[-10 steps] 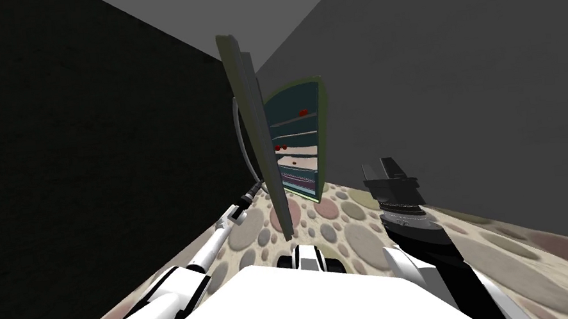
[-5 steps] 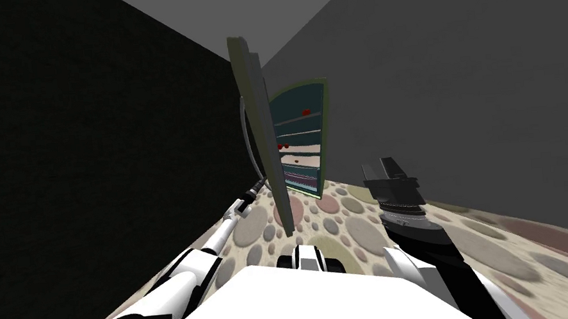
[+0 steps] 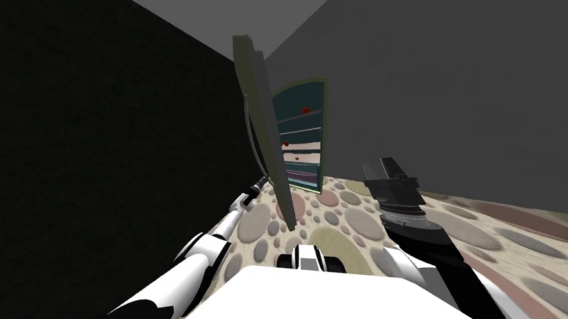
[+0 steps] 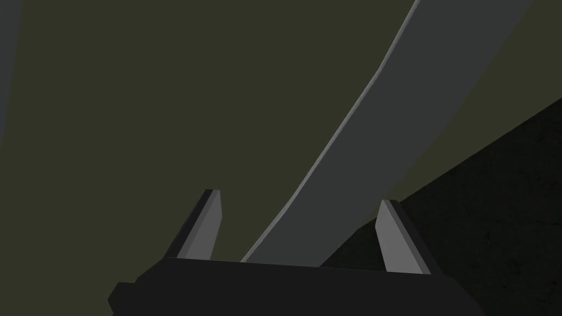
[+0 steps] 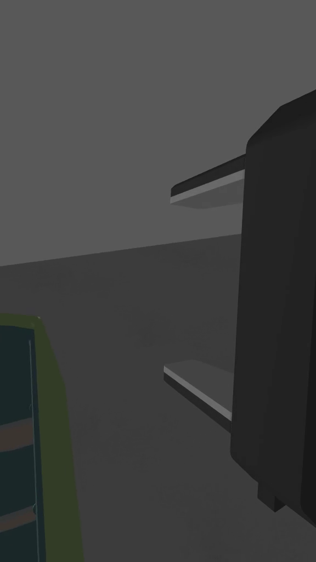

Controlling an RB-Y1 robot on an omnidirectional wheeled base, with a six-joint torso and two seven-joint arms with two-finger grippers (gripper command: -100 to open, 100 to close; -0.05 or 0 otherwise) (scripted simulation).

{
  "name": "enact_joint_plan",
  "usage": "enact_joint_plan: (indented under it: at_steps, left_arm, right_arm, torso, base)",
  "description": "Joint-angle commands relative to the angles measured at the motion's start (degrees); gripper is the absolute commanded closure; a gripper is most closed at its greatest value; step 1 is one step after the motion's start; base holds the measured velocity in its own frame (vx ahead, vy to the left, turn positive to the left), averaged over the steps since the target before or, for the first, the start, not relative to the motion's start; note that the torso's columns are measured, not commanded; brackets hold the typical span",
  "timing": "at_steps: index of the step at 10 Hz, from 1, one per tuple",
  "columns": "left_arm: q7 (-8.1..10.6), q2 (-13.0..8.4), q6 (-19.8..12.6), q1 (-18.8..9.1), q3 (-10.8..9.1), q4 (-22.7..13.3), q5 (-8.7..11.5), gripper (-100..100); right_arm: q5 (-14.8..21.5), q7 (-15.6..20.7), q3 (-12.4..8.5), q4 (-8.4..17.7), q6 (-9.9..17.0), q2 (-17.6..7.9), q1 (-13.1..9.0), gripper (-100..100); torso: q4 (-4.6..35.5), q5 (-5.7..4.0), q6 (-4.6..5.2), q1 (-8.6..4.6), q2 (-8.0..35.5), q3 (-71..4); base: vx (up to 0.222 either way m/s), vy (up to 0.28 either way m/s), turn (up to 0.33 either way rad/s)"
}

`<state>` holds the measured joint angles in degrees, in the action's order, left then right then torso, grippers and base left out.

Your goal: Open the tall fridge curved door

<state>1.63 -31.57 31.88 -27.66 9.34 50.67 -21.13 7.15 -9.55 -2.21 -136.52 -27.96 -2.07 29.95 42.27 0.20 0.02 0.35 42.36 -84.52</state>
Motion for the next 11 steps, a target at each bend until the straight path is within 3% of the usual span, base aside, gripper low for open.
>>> enact_joint_plan:
  at_steps: [1, 3, 4, 8, 11]
  left_arm:
    - [0.79, 1.7, 1.8, -4.5, 1.47, -4.9, -1.7, 100]
    - [0.79, 1.7, 1.8, -7.6, 1.47, -8.7, -1.7, 100]
    - [0.3, 1.8, 1.8, -7.0, 1.32, -8.0, -1.8, 100]
    - [2.26, 0.9, 4.6, -6.9, 2.92, -7.3, -2.4, 100]
    - [4.25, 0.1, 7.4, -6.7, 4.58, -6.4, -3.0, 100]
  right_arm:
    - [0.0, 0.0, 0.0, 0.0, 0.0, 0.0, 0.0, 0]
    - [0.0, 0.0, 0.0, 0.0, 0.0, 0.0, 0.0, 0]
    - [0.0, 0.0, 0.0, 0.0, 0.0, 0.0, 0.0, 0]
    - [0.0, 0.0, 0.0, 0.0, 0.0, 0.0, 0.0, 0]
    - [0.0, 0.0, 0.0, 0.0, 0.0, 0.0, 0.0, 0]
  torso:
    - [0.1, -0.15, -0.1, -0.34, -0.1, -0.1]
    - [0.1, -0.11, 0.01, -0.3, 0.2, 0.1]
    - [0.1, -0.19, -0.16, -0.5, 0.2, 0.1]
    - [0.3, -0.16, 0.0, 0.02, -0.1, -0.1]
    - [0.3, -0.31, 0.05, -0.42, -0.2, -0.1]
  base:
    - [-0.1, 0.192, -0.092]
    - [-0.126, 0.169, -0.073]
    - [-0.021, 0.051, -0.003]
    - [0.009, 0.212, -0.019]
    - [0.002, 0.278, -0.017]
